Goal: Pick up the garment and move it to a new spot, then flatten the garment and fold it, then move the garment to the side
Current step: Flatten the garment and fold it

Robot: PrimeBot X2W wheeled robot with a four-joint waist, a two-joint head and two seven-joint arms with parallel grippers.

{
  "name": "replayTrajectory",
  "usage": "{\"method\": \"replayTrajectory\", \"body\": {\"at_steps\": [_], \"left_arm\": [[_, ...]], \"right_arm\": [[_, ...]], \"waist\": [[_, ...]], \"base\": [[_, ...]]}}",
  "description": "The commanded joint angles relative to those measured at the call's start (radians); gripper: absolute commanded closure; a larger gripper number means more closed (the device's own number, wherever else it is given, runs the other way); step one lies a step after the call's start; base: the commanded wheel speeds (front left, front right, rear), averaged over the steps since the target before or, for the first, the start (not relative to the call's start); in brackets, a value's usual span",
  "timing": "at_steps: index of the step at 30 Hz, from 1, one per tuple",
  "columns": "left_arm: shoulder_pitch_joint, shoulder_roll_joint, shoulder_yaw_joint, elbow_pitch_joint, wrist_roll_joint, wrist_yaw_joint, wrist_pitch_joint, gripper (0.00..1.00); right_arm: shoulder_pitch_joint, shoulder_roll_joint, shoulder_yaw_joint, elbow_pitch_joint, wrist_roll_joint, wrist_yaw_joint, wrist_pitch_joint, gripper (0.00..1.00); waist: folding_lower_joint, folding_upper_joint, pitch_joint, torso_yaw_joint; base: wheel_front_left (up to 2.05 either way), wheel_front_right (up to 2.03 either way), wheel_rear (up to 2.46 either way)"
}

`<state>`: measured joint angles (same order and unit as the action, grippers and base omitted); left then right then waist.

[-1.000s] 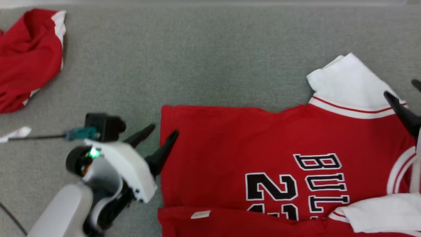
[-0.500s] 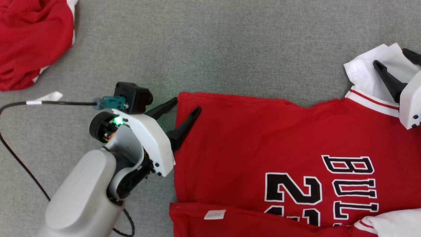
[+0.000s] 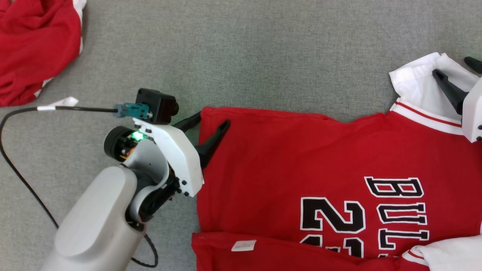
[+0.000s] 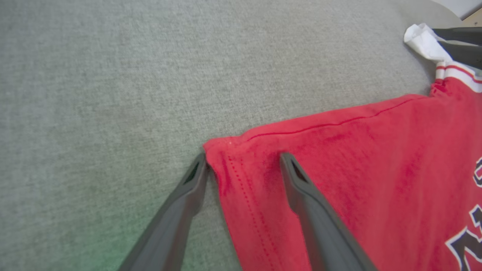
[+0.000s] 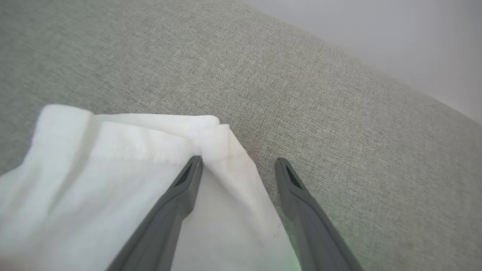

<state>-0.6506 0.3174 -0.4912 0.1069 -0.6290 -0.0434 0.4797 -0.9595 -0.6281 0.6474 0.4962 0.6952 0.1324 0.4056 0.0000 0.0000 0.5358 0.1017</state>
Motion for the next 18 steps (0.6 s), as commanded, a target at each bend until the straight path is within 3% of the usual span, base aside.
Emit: {"method": "replayTrajectory", "body": {"at_steps": [1,3,4,5,11,18], "left_arm": [[0.012,-0.013,-0.021,0.019,-0.015,-0.008,0.021,0.99],[0.012,-0.022,-0.029,0.023,-0.024,-0.016,0.026,1.00],[0.009,-0.027,-0.027,0.022,-0.031,-0.018,0.022,1.00],[0.007,-0.029,-0.025,0.024,-0.035,-0.017,0.019,1.00],[-0.013,-0.038,0.016,0.031,-0.053,-0.007,-0.038,1.00],[-0.013,-0.042,0.065,0.046,-0.053,0.016,-0.120,1.00]], "right_arm": [[0.032,0.015,0.029,0.034,0.015,-0.003,0.028,0.00],[0.035,0.041,0.043,0.041,0.057,-0.001,0.059,0.00],[0.033,0.053,0.048,0.034,0.077,0.002,0.058,0.96],[0.028,0.060,0.043,0.036,0.091,0.002,0.053,1.00],[-0.026,0.065,0.001,0.017,0.143,-0.001,-0.053,1.00],[-0.060,0.034,-0.059,0.072,0.110,-0.002,-0.205,1.00]], "waist": [[0.0000,0.0000,0.001,0.001],[0.0000,0.0000,-0.001,0.002],[0.0000,0.0000,-0.002,0.001],[0.0000,0.0000,-0.004,0.001],[0.0000,0.0000,-0.030,-0.009],[0.0000,0.0000,-0.082,-0.024]], "base": [[0.00,0.00,0.00],[0.00,0.00,0.00],[0.00,0.00,0.00],[0.00,0.00,0.00],[0.00,0.00,0.00],[0.00,0.00,0.00]]}}
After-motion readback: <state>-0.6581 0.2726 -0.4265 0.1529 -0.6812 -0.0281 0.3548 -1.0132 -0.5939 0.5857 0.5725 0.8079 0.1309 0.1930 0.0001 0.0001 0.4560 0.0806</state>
